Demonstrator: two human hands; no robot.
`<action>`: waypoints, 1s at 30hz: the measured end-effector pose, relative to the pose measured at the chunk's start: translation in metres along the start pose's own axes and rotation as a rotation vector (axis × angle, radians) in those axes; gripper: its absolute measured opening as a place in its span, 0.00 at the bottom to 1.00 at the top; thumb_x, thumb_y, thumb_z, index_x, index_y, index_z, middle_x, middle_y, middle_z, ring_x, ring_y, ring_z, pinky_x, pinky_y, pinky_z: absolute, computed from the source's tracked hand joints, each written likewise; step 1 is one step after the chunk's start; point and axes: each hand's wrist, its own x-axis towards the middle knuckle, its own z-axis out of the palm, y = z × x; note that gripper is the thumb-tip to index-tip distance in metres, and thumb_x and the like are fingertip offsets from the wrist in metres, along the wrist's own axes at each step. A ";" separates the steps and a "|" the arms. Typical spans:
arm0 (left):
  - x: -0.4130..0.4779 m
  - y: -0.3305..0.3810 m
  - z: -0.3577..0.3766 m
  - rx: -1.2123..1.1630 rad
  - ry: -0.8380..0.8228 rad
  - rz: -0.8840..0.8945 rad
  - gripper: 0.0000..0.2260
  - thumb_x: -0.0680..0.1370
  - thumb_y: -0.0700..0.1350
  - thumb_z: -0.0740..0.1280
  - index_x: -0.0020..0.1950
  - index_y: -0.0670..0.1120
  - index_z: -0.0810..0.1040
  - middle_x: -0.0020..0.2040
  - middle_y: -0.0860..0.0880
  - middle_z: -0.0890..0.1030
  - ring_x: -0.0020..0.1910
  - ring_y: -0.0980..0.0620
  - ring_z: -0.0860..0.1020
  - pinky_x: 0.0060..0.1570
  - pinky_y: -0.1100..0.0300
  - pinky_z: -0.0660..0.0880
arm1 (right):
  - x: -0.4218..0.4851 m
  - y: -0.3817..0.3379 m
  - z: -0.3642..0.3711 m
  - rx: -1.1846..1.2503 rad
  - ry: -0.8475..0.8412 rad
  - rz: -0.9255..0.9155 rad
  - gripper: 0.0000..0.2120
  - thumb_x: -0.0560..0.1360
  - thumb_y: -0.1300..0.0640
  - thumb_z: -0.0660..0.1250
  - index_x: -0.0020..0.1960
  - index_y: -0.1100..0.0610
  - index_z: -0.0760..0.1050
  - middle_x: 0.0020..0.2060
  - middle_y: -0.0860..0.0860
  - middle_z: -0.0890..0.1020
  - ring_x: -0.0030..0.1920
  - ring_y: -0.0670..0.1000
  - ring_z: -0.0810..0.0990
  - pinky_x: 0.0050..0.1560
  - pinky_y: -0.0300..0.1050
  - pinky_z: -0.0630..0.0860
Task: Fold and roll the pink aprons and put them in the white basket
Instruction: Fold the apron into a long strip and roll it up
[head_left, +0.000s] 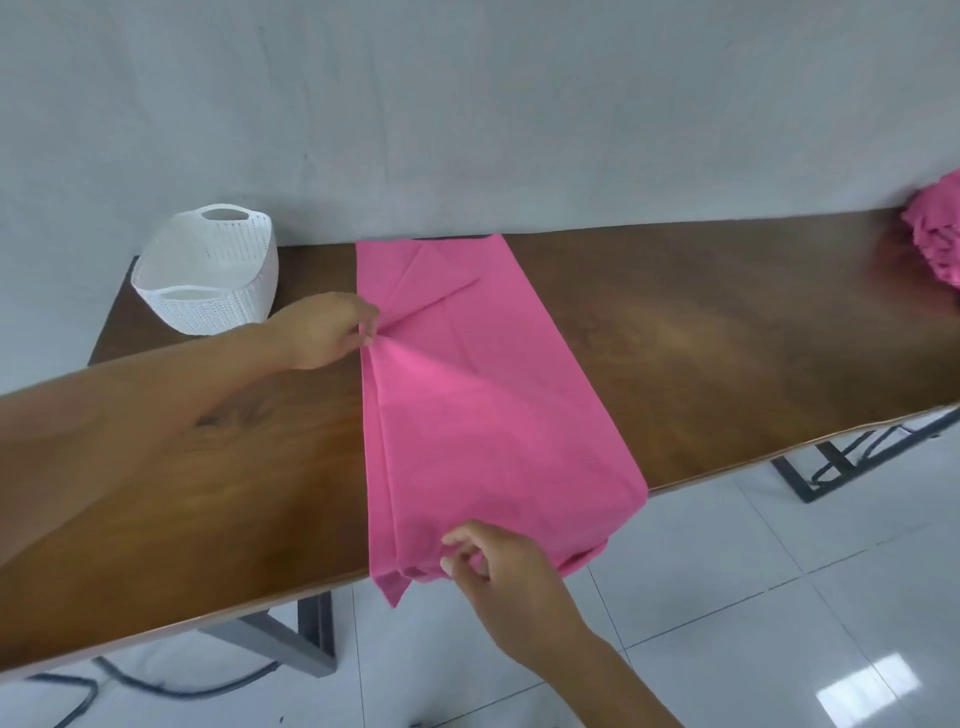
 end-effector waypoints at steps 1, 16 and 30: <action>-0.002 0.003 0.005 -0.010 0.005 0.017 0.05 0.79 0.41 0.70 0.45 0.49 0.78 0.43 0.52 0.78 0.43 0.50 0.76 0.48 0.52 0.75 | 0.000 0.003 0.000 -0.001 0.002 0.010 0.10 0.81 0.48 0.63 0.61 0.46 0.78 0.48 0.39 0.82 0.49 0.38 0.79 0.51 0.34 0.76; -0.010 0.161 0.135 -0.229 0.080 0.105 0.14 0.79 0.47 0.70 0.63 0.44 0.78 0.64 0.46 0.76 0.65 0.46 0.72 0.68 0.51 0.70 | -0.032 0.102 -0.033 -0.081 0.055 0.244 0.04 0.80 0.49 0.65 0.46 0.44 0.77 0.40 0.38 0.82 0.38 0.40 0.79 0.43 0.39 0.77; -0.012 0.222 0.171 -0.140 0.204 -0.221 0.18 0.80 0.57 0.56 0.64 0.50 0.74 0.67 0.50 0.73 0.71 0.47 0.67 0.73 0.50 0.64 | 0.005 0.203 -0.076 0.148 0.129 0.432 0.15 0.75 0.58 0.71 0.61 0.54 0.76 0.54 0.54 0.77 0.54 0.55 0.79 0.48 0.43 0.74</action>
